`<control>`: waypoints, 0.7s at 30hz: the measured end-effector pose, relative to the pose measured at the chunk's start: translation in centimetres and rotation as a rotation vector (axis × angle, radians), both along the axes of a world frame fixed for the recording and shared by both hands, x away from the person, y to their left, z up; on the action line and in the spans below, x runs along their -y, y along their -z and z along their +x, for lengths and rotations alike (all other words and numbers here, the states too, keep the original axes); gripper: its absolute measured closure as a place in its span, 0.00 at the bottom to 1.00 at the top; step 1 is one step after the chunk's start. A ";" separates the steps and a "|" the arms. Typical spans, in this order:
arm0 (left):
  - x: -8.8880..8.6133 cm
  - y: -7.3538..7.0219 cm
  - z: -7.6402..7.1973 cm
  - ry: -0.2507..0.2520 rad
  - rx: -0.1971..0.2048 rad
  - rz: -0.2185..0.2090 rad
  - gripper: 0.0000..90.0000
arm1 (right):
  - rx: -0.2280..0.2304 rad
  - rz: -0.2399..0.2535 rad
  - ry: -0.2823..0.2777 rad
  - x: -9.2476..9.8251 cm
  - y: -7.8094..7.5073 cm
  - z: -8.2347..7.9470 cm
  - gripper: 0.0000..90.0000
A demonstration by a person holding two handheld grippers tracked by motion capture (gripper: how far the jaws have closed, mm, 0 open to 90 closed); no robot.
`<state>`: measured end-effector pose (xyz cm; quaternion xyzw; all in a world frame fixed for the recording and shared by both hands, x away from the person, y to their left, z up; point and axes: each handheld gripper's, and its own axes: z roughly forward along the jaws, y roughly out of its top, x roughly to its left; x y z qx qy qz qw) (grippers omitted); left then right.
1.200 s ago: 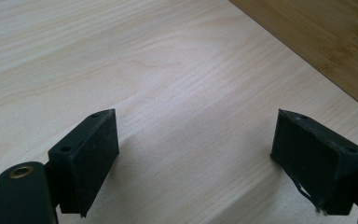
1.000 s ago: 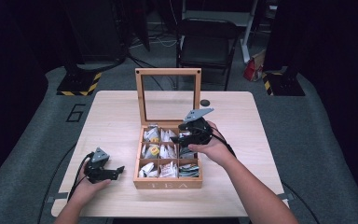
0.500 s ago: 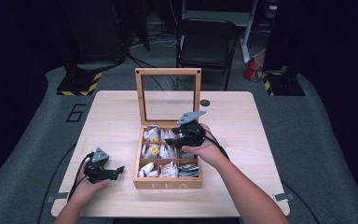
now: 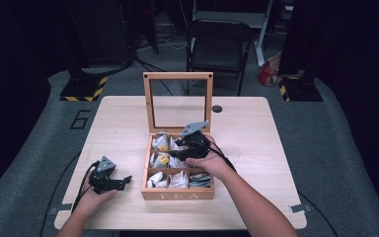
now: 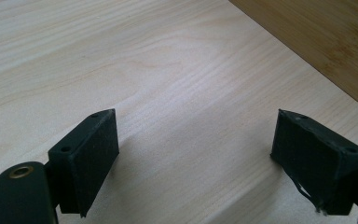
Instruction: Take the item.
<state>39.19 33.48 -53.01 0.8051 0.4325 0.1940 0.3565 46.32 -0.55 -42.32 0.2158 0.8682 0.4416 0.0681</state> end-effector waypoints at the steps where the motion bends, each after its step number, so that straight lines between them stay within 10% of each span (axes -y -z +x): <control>1: 0.0 0.0 0.0 0.001 0.001 0.000 0.16 | 0.003 -0.001 -0.005 -0.2 0.1 0.0 0.54; 21: 0.0 0.0 0.0 0.000 0.000 0.000 0.16 | -0.044 -0.011 -0.045 -2.2 1.4 0.1 0.64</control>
